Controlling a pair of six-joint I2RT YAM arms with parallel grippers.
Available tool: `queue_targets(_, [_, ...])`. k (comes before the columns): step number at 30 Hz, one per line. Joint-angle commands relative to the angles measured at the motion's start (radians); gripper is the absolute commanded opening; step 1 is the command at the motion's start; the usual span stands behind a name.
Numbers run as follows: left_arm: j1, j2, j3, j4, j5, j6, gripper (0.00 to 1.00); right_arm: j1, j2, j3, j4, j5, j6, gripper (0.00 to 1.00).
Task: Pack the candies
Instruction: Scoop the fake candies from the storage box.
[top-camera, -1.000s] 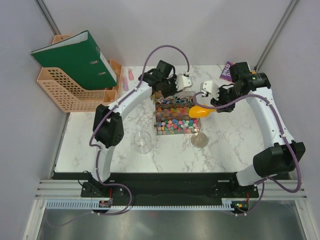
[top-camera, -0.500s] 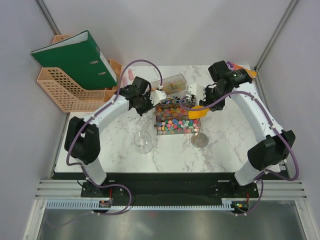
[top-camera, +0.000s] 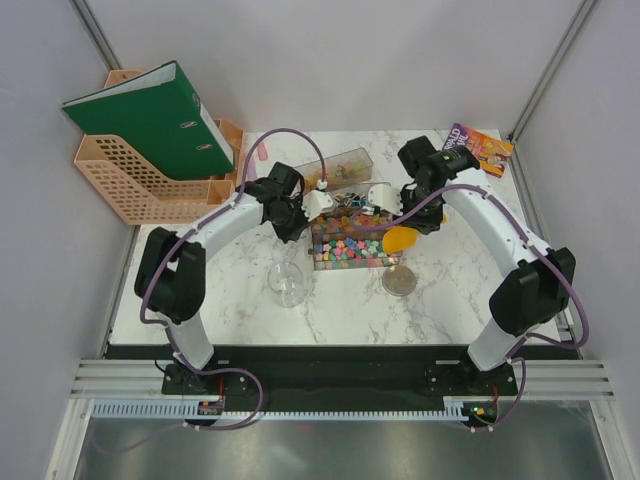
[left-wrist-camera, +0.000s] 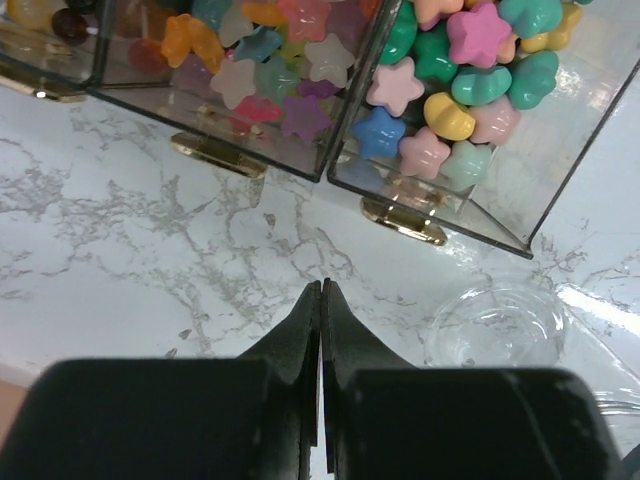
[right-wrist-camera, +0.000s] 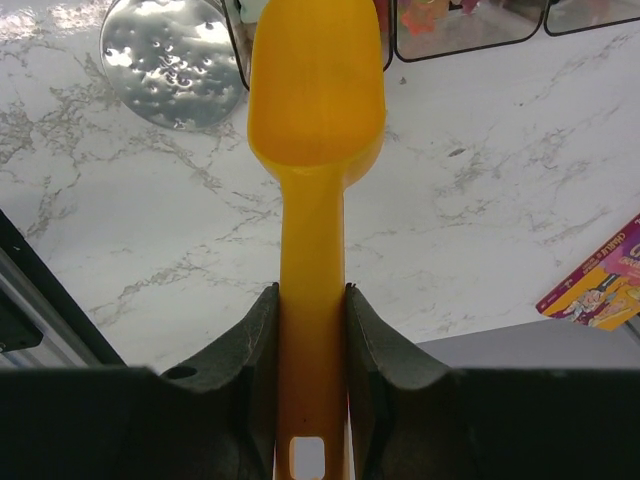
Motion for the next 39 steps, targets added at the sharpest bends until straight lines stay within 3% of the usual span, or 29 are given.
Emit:
queue_targets(1, [-0.009, 0.028, -0.007, 0.014, 0.069, -0.041, 0.02, 0.002, 0.002, -0.011, -0.114, 0.071, 0.009, 0.0])
queue_targets(10, [-0.01, 0.087, 0.009, 0.015, 0.131, -0.083, 0.02, 0.025, 0.097, 0.041, -0.112, 0.155, -0.005, 0.0])
queue_targets(30, [-0.007, -0.014, -0.048, 0.055, 0.184, -0.173, 0.02, 0.227, 0.186, 0.065, -0.114, 0.491, -0.071, 0.0])
queue_targets(39, [-0.007, -0.082, -0.163, 0.101, 0.14, -0.167, 0.02, 0.275, 0.231, 0.035, -0.114, 0.474, -0.033, 0.0])
